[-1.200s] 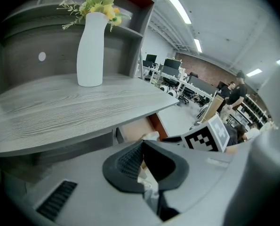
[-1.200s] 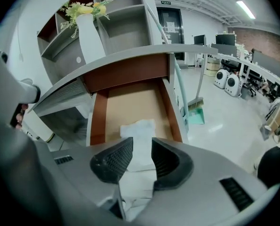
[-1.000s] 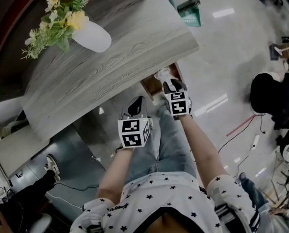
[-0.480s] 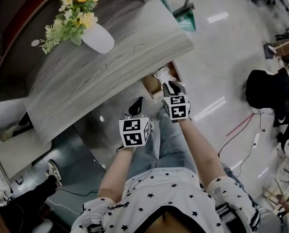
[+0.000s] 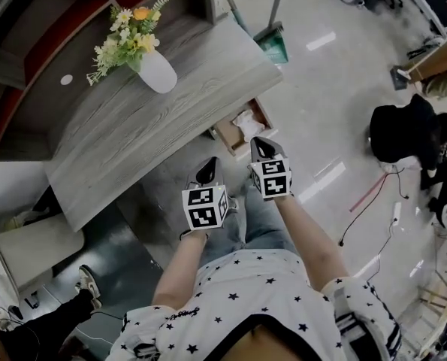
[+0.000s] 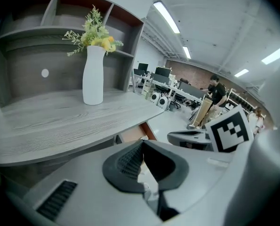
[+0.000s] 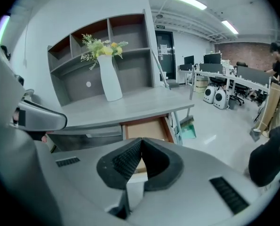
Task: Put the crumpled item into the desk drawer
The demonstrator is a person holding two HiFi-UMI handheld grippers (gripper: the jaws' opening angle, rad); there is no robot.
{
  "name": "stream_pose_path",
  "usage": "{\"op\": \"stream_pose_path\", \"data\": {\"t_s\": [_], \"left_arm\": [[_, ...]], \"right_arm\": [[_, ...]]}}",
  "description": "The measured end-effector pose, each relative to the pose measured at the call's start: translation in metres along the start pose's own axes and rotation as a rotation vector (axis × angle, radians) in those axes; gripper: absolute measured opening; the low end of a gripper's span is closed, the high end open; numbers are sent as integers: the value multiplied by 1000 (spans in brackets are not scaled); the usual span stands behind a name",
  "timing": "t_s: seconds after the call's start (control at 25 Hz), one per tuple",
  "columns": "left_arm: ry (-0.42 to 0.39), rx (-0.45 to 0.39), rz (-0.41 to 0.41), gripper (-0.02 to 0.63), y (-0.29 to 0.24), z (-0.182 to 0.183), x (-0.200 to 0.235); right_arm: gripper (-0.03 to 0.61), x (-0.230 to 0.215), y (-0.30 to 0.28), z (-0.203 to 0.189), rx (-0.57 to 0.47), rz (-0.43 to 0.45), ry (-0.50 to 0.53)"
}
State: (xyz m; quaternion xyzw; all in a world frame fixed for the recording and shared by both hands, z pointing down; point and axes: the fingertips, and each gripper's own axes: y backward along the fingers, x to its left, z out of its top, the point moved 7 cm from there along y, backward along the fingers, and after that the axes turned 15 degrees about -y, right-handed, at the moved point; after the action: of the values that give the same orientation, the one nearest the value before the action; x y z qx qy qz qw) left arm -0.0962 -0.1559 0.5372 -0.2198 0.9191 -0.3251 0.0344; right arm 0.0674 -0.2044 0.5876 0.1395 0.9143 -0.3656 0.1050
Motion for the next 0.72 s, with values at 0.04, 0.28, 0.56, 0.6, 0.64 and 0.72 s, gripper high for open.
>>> {"op": "stream_pose_path", "data": {"t_s": [0.04, 0.28, 0.56, 0.6, 0.64, 0.72], "left_arm": [[-5, -6, -2, 12, 5, 1, -1], [-33, -40, -19, 12, 30, 7, -8], [-78, -86, -44, 12, 59, 16, -17], [-84, -91, -46, 12, 63, 16, -18], [-89, -94, -47, 12, 68, 16, -19], [-98, -104, -48, 12, 77, 16, -22]], "right_arm": [[-6, 2, 7, 1, -13, 0, -3], [-6, 18, 52, 7, -84, 13, -5], [-6, 37, 97, 14, -166, 28, -3], [-6, 39, 103, 14, -175, 31, -7], [-6, 41, 108, 14, -181, 35, -11], [-6, 45, 120, 13, -194, 41, -10]]}}
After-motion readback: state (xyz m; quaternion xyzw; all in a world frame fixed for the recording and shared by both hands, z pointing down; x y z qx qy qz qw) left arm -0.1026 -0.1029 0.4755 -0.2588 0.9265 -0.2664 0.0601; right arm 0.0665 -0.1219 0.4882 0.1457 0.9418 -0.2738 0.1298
